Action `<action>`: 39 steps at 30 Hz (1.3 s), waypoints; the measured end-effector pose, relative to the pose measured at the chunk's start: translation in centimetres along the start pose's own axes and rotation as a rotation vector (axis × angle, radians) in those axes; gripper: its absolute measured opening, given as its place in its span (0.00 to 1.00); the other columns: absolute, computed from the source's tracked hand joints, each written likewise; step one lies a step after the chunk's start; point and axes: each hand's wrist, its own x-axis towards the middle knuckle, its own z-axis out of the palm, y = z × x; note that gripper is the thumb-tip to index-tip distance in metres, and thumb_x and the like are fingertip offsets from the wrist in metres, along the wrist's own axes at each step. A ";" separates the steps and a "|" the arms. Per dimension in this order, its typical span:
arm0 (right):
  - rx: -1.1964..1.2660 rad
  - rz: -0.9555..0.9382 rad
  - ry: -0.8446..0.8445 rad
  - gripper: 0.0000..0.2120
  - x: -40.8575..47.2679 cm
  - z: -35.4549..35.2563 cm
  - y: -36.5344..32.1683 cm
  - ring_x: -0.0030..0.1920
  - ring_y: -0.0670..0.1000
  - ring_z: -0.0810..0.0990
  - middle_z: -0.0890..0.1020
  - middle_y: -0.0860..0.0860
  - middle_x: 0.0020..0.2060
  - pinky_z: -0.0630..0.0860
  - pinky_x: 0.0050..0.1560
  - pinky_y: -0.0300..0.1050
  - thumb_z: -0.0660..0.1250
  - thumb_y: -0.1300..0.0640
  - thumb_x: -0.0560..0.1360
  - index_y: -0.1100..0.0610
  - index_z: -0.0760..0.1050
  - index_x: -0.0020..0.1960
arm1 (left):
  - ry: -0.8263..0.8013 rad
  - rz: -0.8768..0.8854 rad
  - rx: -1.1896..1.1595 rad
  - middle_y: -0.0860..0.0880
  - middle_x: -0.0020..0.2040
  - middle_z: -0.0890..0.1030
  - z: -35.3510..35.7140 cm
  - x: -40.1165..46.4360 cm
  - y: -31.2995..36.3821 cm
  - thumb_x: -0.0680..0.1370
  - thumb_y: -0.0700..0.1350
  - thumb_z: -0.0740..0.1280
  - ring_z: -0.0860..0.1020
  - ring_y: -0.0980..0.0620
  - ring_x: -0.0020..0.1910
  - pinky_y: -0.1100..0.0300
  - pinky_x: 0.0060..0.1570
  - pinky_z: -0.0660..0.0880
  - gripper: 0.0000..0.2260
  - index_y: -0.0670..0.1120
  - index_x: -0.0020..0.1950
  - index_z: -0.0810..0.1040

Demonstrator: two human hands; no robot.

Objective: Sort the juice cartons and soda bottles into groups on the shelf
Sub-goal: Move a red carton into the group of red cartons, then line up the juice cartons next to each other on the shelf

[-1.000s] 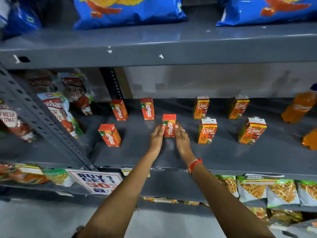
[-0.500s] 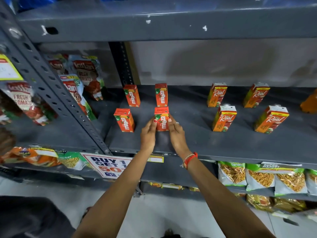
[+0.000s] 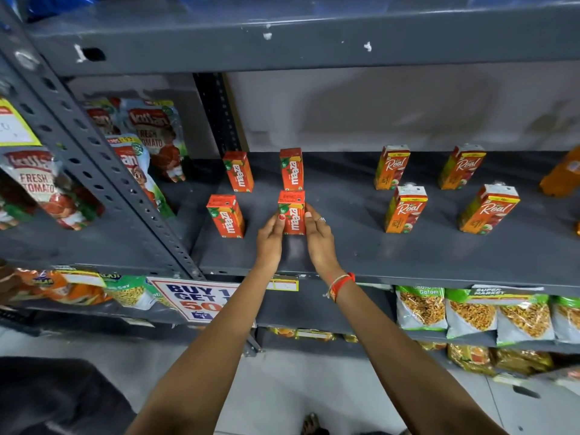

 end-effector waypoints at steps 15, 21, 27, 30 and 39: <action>-0.017 0.018 -0.054 0.21 -0.5 -2.1 -0.1 0.66 0.43 0.67 0.68 0.52 0.72 0.62 0.66 0.37 0.54 0.52 0.81 0.53 0.60 0.73 | 0.068 0.055 0.024 0.38 0.65 0.73 0.3 -1.1 -0.4 0.80 0.43 0.56 0.71 0.45 0.65 0.60 0.63 0.68 0.16 0.37 0.65 0.70; -0.012 -0.108 0.095 0.11 -3.7 -9.0 1.0 0.64 0.49 0.76 0.78 0.45 0.57 0.71 0.67 0.47 0.59 0.54 0.80 0.47 0.74 0.60 | 0.523 0.269 -0.057 0.42 0.63 0.73 2.7 -5.9 -1.1 0.79 0.39 0.55 0.72 0.46 0.63 0.62 0.61 0.68 0.14 0.39 0.64 0.70; 0.079 -0.150 0.607 0.11 -4.4 -20.3 0.7 0.46 0.49 0.78 0.79 0.50 0.44 0.75 0.52 0.49 0.56 0.66 0.79 0.57 0.75 0.52 | 0.413 0.502 -0.040 0.48 0.48 0.73 13.3 -10.5 -0.4 0.75 0.37 0.55 0.74 0.48 0.45 0.55 0.48 0.73 0.14 0.46 0.55 0.75; 0.117 -0.120 0.780 0.11 -2.9 -25.8 -0.4 0.49 0.51 0.75 0.77 0.56 0.48 0.75 0.49 0.42 0.55 0.66 0.78 0.65 0.74 0.56 | 0.091 0.542 0.012 0.48 0.45 0.75 19.6 -12.2 -0.3 0.76 0.40 0.57 0.76 0.50 0.44 0.48 0.46 0.74 0.12 0.52 0.51 0.76; 0.001 0.114 0.307 0.24 2.8 -34.3 -2.3 0.73 0.53 0.63 0.64 0.54 0.74 0.58 0.75 0.52 0.55 0.45 0.80 0.55 0.63 0.72 | -0.255 -0.018 0.001 0.44 0.74 0.62 31.5 -7.6 1.0 0.80 0.46 0.53 0.61 0.48 0.72 0.62 0.67 0.57 0.19 0.43 0.71 0.60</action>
